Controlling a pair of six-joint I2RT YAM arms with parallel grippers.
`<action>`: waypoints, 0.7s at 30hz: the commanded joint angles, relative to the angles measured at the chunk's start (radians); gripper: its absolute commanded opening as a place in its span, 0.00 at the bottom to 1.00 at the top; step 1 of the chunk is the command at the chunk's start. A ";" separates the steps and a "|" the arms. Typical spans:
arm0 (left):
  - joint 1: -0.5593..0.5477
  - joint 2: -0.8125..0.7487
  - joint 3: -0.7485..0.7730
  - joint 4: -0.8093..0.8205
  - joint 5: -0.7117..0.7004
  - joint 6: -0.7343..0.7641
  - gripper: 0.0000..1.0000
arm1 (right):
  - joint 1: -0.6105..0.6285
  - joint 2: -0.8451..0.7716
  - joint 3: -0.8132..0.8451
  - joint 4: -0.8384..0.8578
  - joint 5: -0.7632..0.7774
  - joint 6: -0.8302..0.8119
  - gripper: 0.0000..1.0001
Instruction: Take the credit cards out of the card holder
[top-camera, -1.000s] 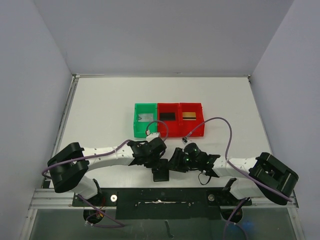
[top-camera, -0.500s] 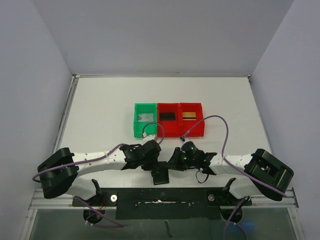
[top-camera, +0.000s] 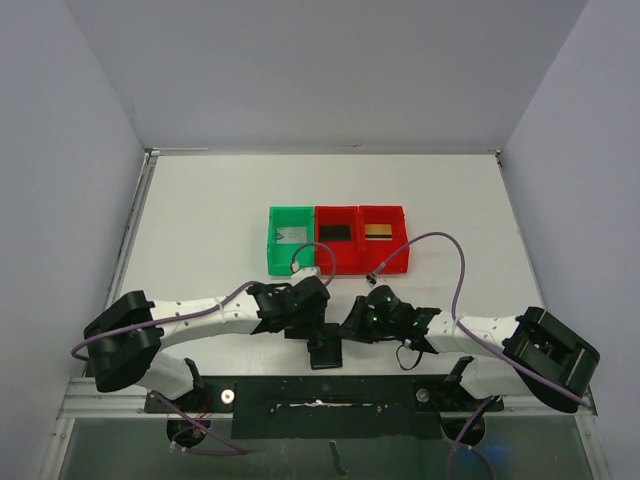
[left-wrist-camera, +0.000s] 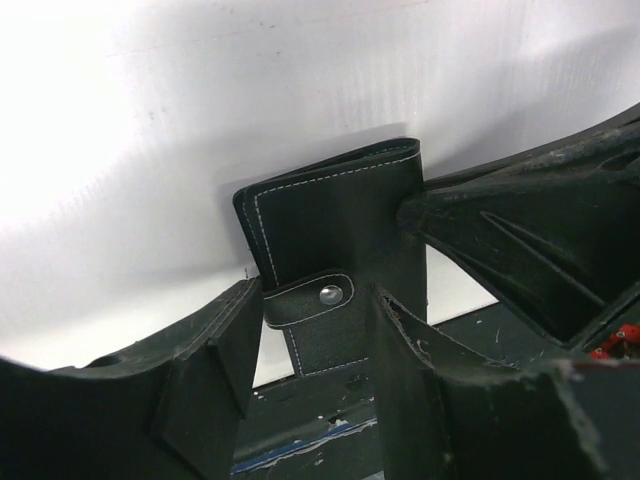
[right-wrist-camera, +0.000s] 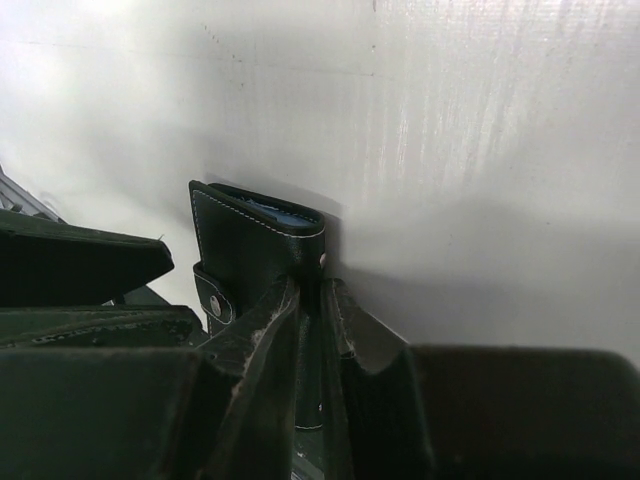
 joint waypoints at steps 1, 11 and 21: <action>-0.028 0.057 0.109 -0.096 -0.015 0.036 0.45 | 0.006 -0.043 -0.006 -0.059 0.065 -0.002 0.02; -0.064 0.201 0.180 -0.105 0.004 0.063 0.48 | -0.001 -0.148 -0.037 -0.079 0.089 0.023 0.02; -0.064 0.188 0.182 -0.165 -0.086 0.035 0.13 | -0.010 -0.181 -0.052 -0.119 0.114 0.029 0.02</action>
